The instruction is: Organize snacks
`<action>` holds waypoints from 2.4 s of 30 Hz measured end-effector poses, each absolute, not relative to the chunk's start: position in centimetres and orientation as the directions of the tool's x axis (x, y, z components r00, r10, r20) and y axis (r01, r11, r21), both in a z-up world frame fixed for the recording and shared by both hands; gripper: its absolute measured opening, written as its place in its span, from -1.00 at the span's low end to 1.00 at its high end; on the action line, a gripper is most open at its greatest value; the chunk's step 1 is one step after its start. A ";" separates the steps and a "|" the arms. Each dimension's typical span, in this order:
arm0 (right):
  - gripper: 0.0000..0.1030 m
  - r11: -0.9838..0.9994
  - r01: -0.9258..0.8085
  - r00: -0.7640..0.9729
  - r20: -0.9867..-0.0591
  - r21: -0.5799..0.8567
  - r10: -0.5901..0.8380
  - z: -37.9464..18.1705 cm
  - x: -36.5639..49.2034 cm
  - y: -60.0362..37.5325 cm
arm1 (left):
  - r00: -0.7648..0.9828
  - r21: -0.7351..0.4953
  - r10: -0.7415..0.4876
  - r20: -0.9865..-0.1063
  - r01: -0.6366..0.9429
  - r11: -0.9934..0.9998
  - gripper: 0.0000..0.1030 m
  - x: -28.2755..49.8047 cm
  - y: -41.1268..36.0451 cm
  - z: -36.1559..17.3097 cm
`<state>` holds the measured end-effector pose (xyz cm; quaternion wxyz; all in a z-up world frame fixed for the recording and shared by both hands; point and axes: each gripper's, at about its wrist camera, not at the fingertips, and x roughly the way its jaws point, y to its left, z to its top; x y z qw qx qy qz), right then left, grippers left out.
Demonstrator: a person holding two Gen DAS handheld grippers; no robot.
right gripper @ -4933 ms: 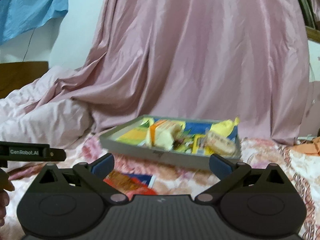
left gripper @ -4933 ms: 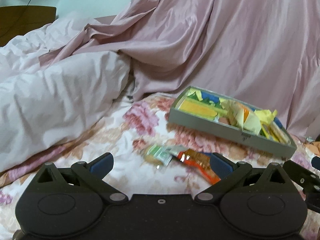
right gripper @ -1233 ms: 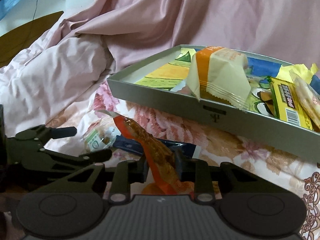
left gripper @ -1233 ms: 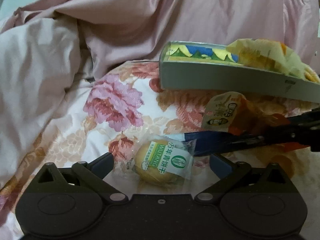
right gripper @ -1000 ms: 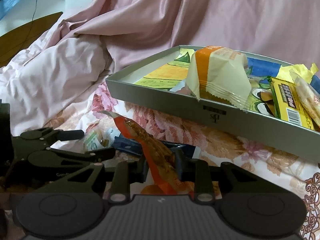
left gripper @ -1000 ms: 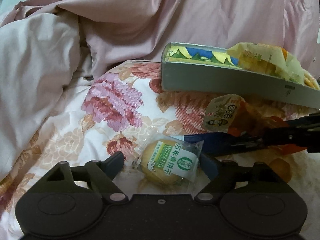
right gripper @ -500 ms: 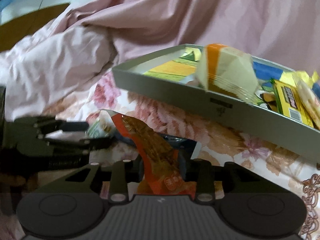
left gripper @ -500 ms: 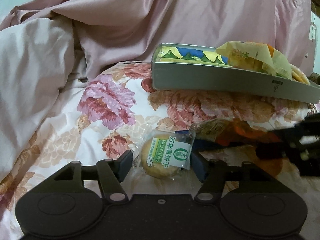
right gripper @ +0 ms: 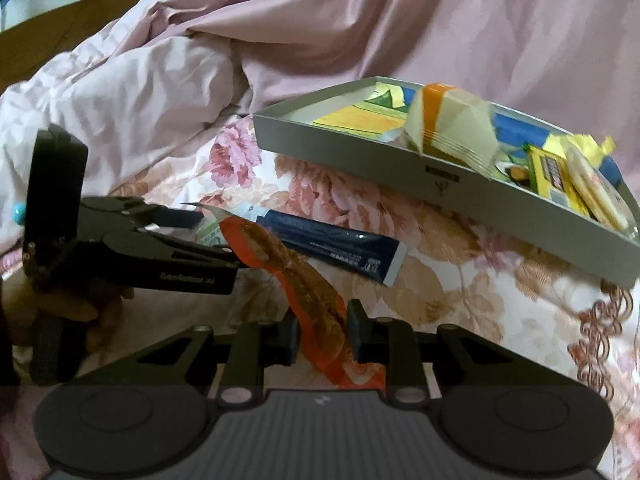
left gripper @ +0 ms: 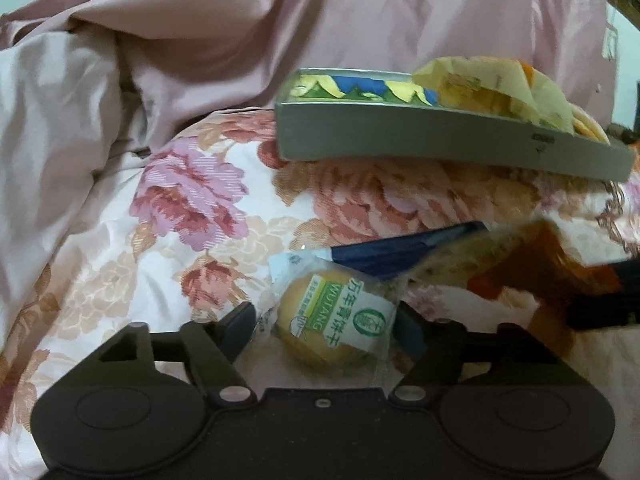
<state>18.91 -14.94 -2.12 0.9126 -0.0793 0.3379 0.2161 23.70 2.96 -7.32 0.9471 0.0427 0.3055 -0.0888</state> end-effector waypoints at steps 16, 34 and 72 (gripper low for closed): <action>-0.46 0.906 -0.340 0.653 -0.630 0.252 0.421 -1.9 24.1 -20.4 | 0.760 -0.086 -0.209 -0.616 0.198 0.976 0.16 20.8 1.8 -6.5; -0.41 0.933 -0.350 0.713 -0.623 0.080 0.321 -3.4 24.2 -18.1 | 0.745 -0.097 -0.237 -0.623 0.228 0.969 0.45 20.6 0.6 -6.9; -0.90 0.849 -0.485 0.803 -0.492 -0.209 0.337 -4.0 20.5 -13.7 | 0.848 -0.161 -0.158 -0.506 0.087 0.983 0.07 20.0 2.2 -5.9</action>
